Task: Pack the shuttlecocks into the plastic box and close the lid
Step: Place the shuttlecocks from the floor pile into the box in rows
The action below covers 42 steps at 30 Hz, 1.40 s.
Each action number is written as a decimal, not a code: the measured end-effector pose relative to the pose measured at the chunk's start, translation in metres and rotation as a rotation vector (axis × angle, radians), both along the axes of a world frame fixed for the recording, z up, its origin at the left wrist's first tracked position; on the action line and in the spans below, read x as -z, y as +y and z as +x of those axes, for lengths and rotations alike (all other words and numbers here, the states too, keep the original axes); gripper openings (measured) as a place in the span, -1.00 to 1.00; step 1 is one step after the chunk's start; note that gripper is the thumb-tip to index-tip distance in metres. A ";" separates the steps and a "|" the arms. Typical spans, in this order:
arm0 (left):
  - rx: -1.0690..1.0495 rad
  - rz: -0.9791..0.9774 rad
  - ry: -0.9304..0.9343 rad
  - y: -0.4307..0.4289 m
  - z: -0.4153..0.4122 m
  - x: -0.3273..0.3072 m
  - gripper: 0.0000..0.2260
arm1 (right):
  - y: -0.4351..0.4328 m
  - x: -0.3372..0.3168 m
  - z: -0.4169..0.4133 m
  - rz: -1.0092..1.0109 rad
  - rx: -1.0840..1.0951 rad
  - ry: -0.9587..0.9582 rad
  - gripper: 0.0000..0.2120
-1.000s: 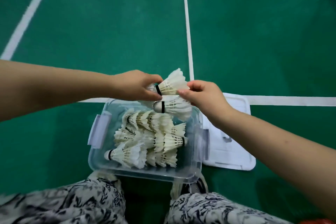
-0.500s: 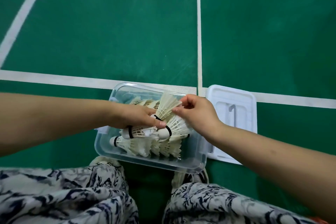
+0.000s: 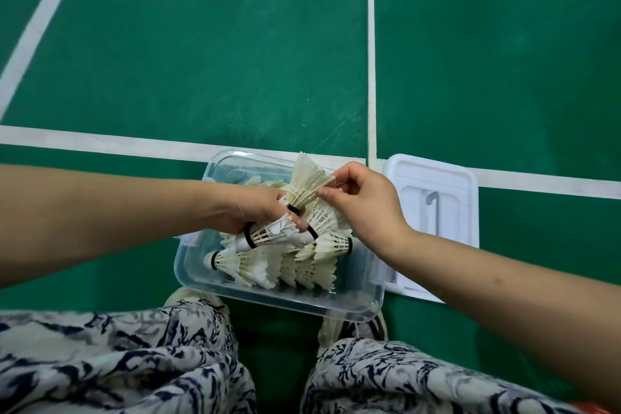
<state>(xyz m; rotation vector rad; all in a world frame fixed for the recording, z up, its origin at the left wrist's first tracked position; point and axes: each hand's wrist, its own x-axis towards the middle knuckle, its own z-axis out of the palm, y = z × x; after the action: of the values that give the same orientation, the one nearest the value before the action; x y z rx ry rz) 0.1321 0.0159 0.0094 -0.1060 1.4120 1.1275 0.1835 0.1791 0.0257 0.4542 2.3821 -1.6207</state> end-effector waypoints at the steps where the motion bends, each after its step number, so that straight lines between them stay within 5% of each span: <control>1: -0.006 -0.004 0.019 0.001 0.000 0.001 -0.86 | 0.000 0.000 0.000 -0.008 0.005 0.001 -0.76; 10: 0.127 -0.179 0.432 0.002 -0.005 -0.007 -0.80 | 0.018 0.009 0.000 0.007 -0.024 0.098 -0.83; 14: 0.108 -0.232 0.548 0.000 -0.006 -0.011 -0.78 | 0.043 0.022 -0.001 0.359 -0.048 0.106 -0.76; 18: 0.076 -0.217 0.553 -0.002 -0.003 -0.012 -0.75 | 0.058 0.037 -0.003 0.617 -0.116 -0.090 -0.62; 31: 0.073 -0.256 0.596 -0.003 -0.015 -0.013 -0.75 | 0.061 0.045 -0.036 0.651 -0.147 -0.063 -0.84; 37: 0.059 -0.255 0.611 -0.004 -0.019 -0.014 -0.75 | 0.061 0.044 -0.050 0.663 -0.181 -0.042 -0.77; 42: 0.137 -0.250 0.661 -0.002 -0.018 -0.015 -0.74 | 0.041 0.013 -0.038 0.503 -0.212 0.246 -0.69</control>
<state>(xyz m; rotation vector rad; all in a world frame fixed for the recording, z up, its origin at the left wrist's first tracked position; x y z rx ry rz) 0.1143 0.0139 0.0247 0.2038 2.1110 0.8997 0.1454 0.2197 0.0126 0.0739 2.9070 -1.0291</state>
